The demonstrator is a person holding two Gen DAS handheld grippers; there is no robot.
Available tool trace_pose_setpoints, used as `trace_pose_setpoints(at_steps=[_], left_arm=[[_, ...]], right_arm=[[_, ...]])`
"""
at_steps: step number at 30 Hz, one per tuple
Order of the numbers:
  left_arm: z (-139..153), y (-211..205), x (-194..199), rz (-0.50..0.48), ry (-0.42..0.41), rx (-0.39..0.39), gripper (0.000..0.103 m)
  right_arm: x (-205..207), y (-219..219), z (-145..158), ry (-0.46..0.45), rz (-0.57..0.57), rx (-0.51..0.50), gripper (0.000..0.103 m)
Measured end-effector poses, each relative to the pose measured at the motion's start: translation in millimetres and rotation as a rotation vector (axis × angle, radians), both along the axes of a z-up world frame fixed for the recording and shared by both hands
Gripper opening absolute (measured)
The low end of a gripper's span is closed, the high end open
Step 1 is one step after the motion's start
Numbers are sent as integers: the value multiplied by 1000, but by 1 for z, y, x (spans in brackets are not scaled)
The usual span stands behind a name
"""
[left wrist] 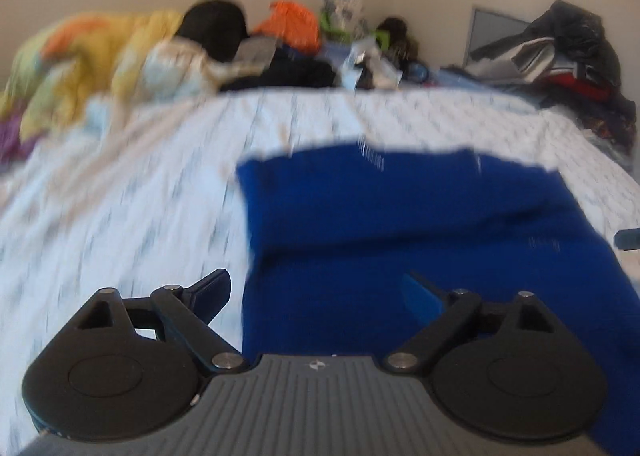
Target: Fold small clothes
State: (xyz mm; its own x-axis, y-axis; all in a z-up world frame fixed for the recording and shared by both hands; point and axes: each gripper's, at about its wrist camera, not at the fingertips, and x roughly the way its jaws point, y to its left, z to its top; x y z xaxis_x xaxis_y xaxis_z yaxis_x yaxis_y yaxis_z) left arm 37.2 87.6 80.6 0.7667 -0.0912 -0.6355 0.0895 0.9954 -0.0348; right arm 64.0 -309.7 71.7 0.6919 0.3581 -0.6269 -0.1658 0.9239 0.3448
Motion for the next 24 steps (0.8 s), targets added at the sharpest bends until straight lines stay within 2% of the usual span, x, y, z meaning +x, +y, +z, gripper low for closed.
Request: trace_pose_setpoints(at_steps=[2, 3, 4, 5, 6, 7, 9, 12, 15, 16, 17, 18, 19, 20, 21, 22, 24], left_arm=[[-16, 10, -10, 59, 74, -32, 87], [-23, 16, -12, 86, 123, -52, 80], [-24, 15, -14, 104, 109, -40, 67], [-24, 16, -18, 103, 106, -29, 53], [-22, 15, -16, 100, 104, -22, 18], [-20, 18, -15, 105, 123, -47, 5], [-16, 22, -9, 137, 142, -49, 5], [-15, 27, -21, 148, 114, 20, 6], [-22, 28, -37, 115, 106, 28, 9], [-20, 29, -42, 120, 114, 10, 18], [-17, 33, -47, 120, 128, -36, 20], [-15, 37, -54, 125, 143, -85, 39], [-13, 43, -64, 128, 161, -158, 62], [-14, 49, -73, 126, 179, -237, 69], [-16, 54, -82, 116, 203, -306, 72], [-18, 55, -92, 110, 204, -349, 73], [-19, 55, -104, 112, 207, -382, 72]], right_arm=[[-24, -16, -13, 39, -69, 21, 90], [-30, -22, -18, 61, -100, 29, 91], [-33, -26, -25, 84, -114, 44, 90], [-38, -25, -28, 68, -102, 54, 80], [-40, -21, -29, 69, -65, 57, 50], [-39, -18, -29, 74, -55, 34, 27], [-33, -20, -29, 108, -49, 37, 6], [-40, -36, -30, 101, -87, 7, 4], [-53, -57, -37, 99, -124, 80, 4], [-57, -61, -37, 111, -141, 107, 5], [-61, -64, -37, 134, -158, 148, 10], [-67, -69, -36, 164, -167, 214, 19], [-74, -75, -35, 187, -157, 294, 27], [-83, -79, -35, 204, -126, 377, 56], [-93, -82, -35, 217, -89, 439, 78], [-102, -84, -34, 225, -68, 457, 84], [-110, -86, -35, 262, -58, 440, 84]])
